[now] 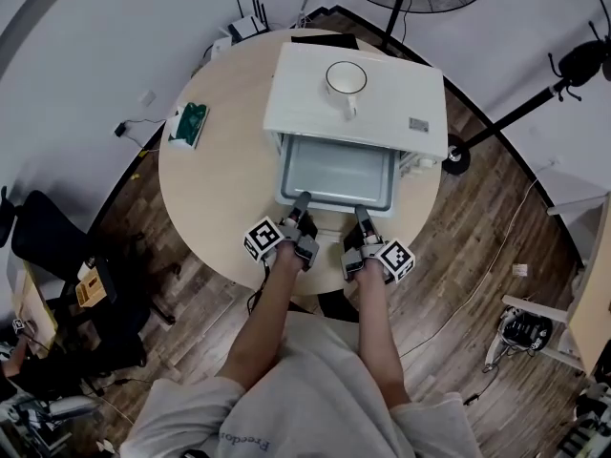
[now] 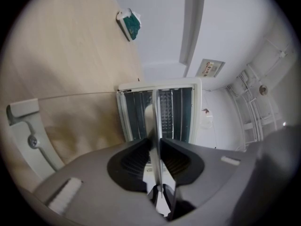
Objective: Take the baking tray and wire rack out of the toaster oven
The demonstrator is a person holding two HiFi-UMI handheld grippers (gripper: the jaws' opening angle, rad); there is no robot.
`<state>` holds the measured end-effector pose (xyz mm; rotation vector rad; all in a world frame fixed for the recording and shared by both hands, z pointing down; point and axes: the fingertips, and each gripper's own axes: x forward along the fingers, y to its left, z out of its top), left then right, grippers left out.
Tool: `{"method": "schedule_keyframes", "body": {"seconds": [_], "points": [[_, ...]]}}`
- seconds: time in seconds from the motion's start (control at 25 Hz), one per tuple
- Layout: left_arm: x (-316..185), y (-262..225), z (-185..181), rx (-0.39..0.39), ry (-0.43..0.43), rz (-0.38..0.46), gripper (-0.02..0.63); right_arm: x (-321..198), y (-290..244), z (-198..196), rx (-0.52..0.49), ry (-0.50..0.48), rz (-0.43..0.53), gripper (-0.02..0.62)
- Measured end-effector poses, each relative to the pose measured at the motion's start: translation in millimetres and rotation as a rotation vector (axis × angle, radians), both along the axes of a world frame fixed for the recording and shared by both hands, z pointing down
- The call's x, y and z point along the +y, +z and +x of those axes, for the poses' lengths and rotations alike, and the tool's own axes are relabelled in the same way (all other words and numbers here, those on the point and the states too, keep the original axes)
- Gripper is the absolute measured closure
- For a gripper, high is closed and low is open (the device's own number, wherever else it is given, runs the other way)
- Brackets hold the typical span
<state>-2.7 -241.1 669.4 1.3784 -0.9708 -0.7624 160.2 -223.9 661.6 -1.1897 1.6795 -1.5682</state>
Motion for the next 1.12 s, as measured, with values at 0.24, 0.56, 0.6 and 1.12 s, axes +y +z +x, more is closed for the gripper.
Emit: {"method": "schedule_keyframes", "body": {"seconds": [0.24, 0.56, 0.6, 1.12], "points": [[33, 3, 1, 0.0, 0.062, -0.02, 0.468, 31, -1, 0, -0.005, 0.058, 0.021, 0.526], [72, 4, -3, 0.002, 0.19, -0.017, 0.465, 87, 5, -6, 0.012, 0.177, 0.001, 0.525], [76, 4, -4, 0.004, 0.202, -0.019, 0.465, 93, 5, -7, 0.013, 0.19, 0.0, 0.525], [121, 15, -79, 0.043, 0.145, -0.02, 0.465, 132, 7, -83, 0.014, 0.134, 0.02, 0.526]]}}
